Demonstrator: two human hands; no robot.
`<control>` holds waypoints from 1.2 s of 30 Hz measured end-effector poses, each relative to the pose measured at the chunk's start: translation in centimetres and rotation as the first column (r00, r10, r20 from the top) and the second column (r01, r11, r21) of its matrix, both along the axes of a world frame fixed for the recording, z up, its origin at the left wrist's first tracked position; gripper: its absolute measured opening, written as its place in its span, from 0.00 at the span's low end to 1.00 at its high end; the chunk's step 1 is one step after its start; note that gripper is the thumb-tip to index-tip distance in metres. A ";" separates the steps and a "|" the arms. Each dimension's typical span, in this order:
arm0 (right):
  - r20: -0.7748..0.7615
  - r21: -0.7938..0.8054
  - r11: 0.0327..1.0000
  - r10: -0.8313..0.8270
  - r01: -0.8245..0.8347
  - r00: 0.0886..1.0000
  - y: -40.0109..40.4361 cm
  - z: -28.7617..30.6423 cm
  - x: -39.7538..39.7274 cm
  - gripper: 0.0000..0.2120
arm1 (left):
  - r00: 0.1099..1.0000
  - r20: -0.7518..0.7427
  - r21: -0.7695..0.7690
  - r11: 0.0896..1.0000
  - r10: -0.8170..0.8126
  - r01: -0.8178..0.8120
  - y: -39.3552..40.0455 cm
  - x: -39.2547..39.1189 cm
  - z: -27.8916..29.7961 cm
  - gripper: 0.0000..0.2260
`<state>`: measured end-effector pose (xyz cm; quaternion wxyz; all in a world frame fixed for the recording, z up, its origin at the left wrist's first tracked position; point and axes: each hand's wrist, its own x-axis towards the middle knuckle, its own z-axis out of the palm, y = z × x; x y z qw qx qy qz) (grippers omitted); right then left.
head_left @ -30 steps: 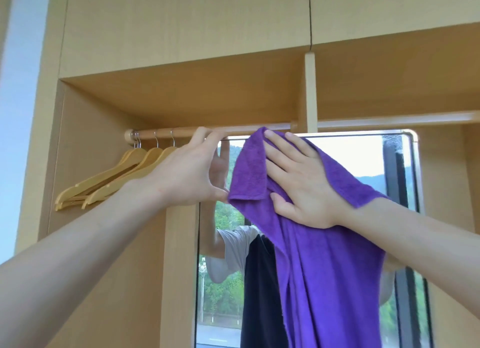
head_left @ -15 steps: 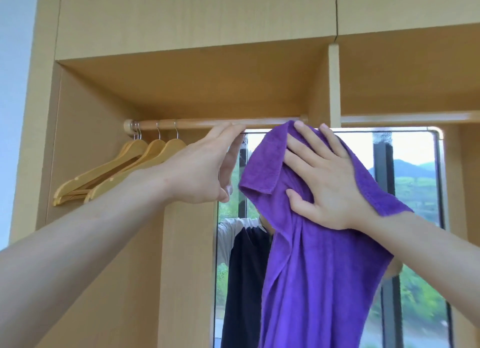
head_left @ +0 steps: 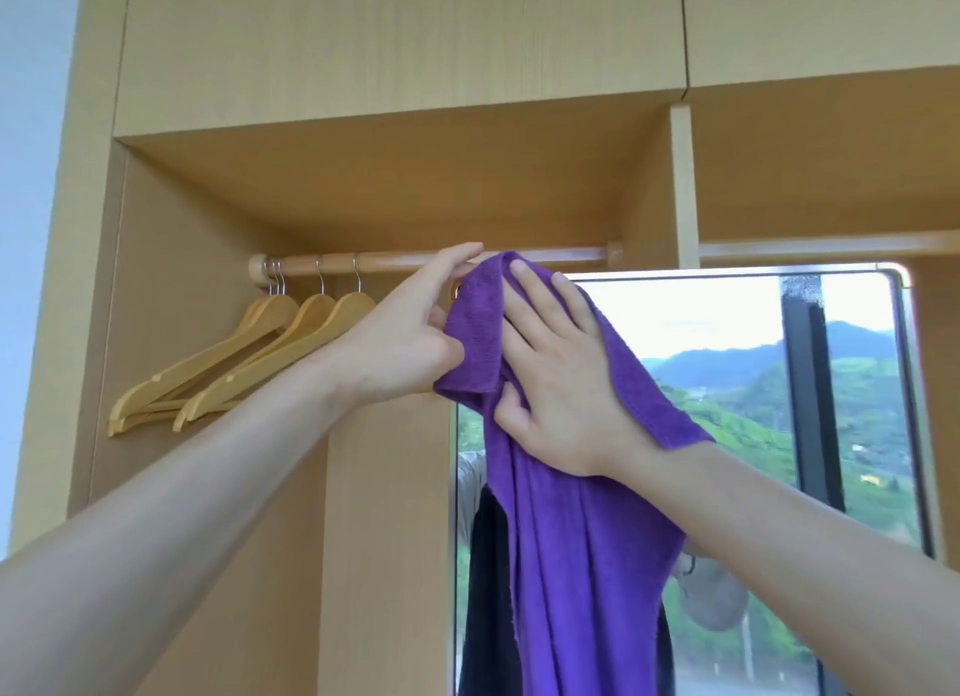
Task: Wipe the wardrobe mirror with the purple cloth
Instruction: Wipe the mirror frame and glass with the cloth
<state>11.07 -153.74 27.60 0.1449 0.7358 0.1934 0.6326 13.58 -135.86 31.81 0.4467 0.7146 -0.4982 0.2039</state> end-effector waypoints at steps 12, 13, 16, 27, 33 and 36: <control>-0.156 -0.128 0.992 -0.019 -0.002 0.988 -0.2 -1.2 -0.3 0.35 | 1.000 -0.006 -0.011 1.000 -0.007 0.007 0.0 0.2 -0.6 0.38; -0.153 -0.103 0.995 0.003 -0.019 0.988 0.2 -0.9 -0.1 0.34 | 1.000 -0.012 -0.019 1.000 -0.013 0.013 0.0 0.2 -0.6 0.39; -0.123 -0.053 0.997 0.040 -0.047 0.992 1.1 -0.5 0.4 0.32 | 0.999 -0.026 -0.029 0.999 -0.028 0.028 0.0 0.6 -0.7 0.40; 0.009 0.024 0.998 0.056 -0.056 0.998 2.0 -1.6 1.7 0.34 | 1.000 -0.009 -0.015 1.000 -0.011 0.011 -0.2 1.1 -0.7 0.40; -0.075 0.005 1.000 0.010 -0.010 0.997 2.0 -2.5 1.7 0.38 | 1.000 0.011 -0.010 1.000 0.022 -0.022 -0.5 1.3 -0.7 0.40; -0.090 -0.045 0.998 -0.054 0.050 0.994 0.5 -2.1 1.0 0.36 | 0.999 0.032 0.014 0.999 0.036 -0.036 -0.9 1.3 -0.7 0.39</control>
